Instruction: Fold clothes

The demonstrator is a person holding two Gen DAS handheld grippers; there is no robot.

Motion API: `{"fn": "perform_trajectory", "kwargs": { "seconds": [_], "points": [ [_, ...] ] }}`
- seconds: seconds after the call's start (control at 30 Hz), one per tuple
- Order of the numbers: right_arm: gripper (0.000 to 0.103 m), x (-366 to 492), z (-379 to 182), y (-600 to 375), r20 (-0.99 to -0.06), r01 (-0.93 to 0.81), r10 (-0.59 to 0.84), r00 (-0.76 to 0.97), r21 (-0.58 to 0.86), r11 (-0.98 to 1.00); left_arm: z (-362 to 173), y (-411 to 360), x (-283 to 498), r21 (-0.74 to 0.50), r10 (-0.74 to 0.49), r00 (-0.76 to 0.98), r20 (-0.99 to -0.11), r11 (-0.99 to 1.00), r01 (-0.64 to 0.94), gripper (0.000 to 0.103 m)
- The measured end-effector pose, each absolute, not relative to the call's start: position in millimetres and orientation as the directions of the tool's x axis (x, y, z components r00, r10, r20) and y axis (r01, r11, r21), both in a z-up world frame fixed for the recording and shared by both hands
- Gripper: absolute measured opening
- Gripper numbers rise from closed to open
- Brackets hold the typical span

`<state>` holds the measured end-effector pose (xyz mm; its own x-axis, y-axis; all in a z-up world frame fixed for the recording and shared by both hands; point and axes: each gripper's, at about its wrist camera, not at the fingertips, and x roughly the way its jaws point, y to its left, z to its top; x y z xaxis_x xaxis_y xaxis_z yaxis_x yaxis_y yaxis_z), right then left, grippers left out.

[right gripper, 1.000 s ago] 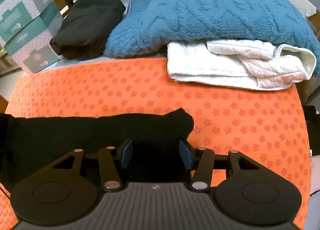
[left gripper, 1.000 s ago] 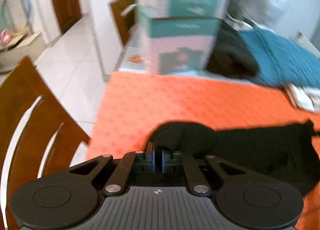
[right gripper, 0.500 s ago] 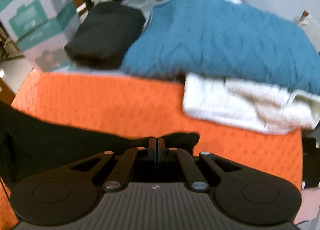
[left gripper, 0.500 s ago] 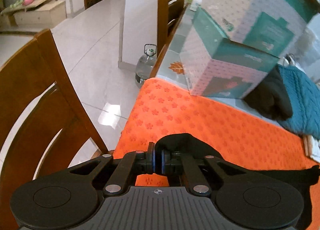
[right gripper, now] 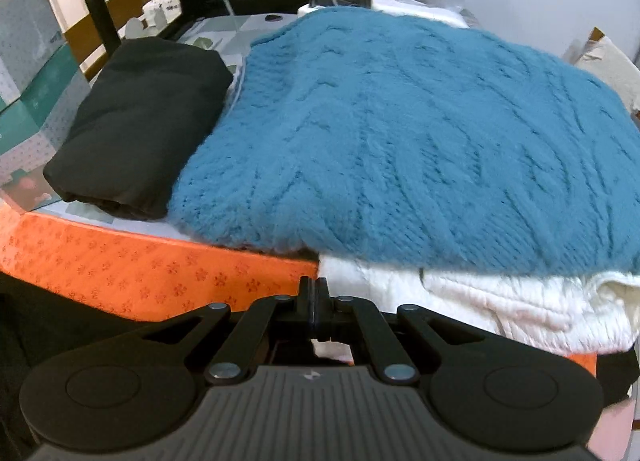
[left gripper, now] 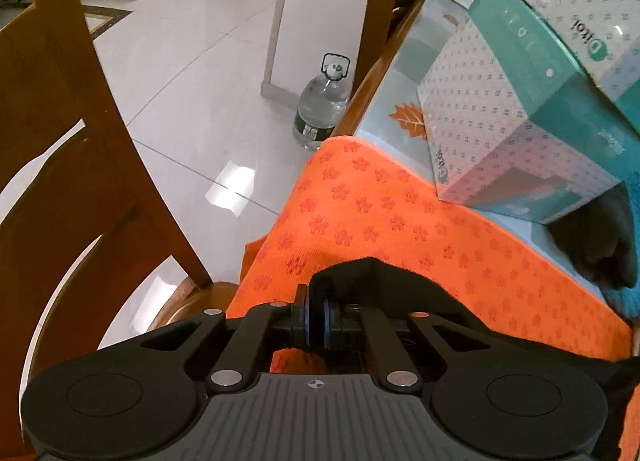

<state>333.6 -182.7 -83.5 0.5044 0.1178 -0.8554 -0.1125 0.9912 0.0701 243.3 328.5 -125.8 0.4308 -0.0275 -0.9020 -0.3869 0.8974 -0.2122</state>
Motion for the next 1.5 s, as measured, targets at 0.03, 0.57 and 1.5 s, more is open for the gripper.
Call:
{"fn": "perform_trajectory", "kwargs": {
  "seconds": [0.03,0.57,1.5],
  "points": [
    [0.0,334,-83,-181,-0.856,-0.121,0.123,0.503,0.071,0.99,-126,329,244,-0.214,-0.027,0.432,-0.902,0.895,-0.391,0.01],
    [0.028,263,-39,-148,-0.846,-0.268,0.196,0.496,0.066,0.961,-92,316,193,-0.215,-0.041,0.482,-0.875,0.926,-0.311,0.059],
    [0.048,131,-83,-180,-0.879,-0.1,0.191,0.436,0.163,0.981,-90,244,84,-0.286,-0.159,0.424,-0.891,0.924,-0.254,0.081]
  ]
}}
